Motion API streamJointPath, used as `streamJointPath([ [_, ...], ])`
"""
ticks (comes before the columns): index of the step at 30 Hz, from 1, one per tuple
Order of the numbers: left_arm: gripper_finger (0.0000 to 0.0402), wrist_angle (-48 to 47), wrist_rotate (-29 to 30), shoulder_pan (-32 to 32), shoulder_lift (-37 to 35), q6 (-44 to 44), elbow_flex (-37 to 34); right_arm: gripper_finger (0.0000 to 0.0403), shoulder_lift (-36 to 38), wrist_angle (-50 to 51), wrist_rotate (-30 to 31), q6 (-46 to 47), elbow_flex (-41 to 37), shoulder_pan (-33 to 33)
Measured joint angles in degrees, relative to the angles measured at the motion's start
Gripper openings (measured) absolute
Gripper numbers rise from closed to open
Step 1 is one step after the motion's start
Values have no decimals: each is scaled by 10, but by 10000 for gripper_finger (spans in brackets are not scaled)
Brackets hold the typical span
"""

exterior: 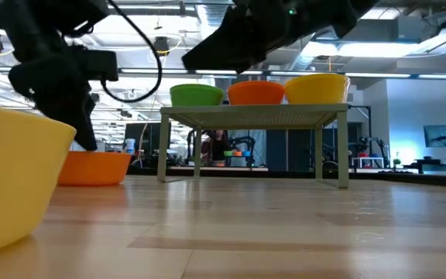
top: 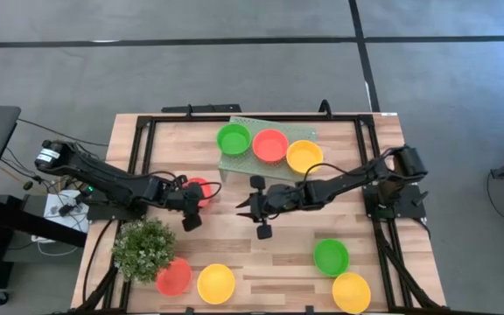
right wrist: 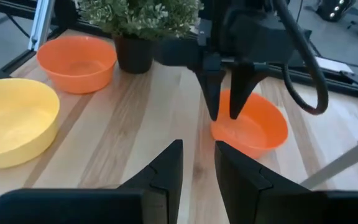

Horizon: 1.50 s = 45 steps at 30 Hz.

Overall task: Pick & Place Mini bowls
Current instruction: Stack the orange bowl on top of the orange bowls on the shelf

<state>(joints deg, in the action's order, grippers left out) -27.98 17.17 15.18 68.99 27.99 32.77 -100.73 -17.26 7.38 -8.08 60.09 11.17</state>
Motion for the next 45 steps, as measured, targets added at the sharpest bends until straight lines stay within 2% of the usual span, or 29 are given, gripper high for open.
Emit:
streamJointPath([
  [9, 126, 4, 4, 3, 0, -15, -29, 87, -9, 1, 0, 0, 13, -10],
  [12, 90, 10, -6, 3, 0, -39, -29, 87, -9, 1, 0, -10, 13, -12],
  [15, 30, 18, -9, 4, 0, -56, -29, 87, -16, -3, -11, -16, 14, -12],
  [17, 12, 19, -15, 10, 0, -69, -25, 87, -18, 4, -20, -29, 12, -11],
  [24, 8, 21, -37, 82, 1, -119, 41, 103, -18, -20, -33, -45, 13, -5],
  [31, 8, 26, -37, 144, 1, -223, 98, 156, -18, -37, -63, -45, 13, 4],
  [37, 8, 32, -36, 147, 8, -243, 100, 191, -18, -48, -87, -60, 14, 20],
  [42, 8, 78, -38, 145, 24, -273, 103, 192, -16, -22, -90, -60, 40, 26],
  [45, 8, 81, -39, 145, 37, -289, 131, 185, -17, -6, -90, -61, 41, 26],
])
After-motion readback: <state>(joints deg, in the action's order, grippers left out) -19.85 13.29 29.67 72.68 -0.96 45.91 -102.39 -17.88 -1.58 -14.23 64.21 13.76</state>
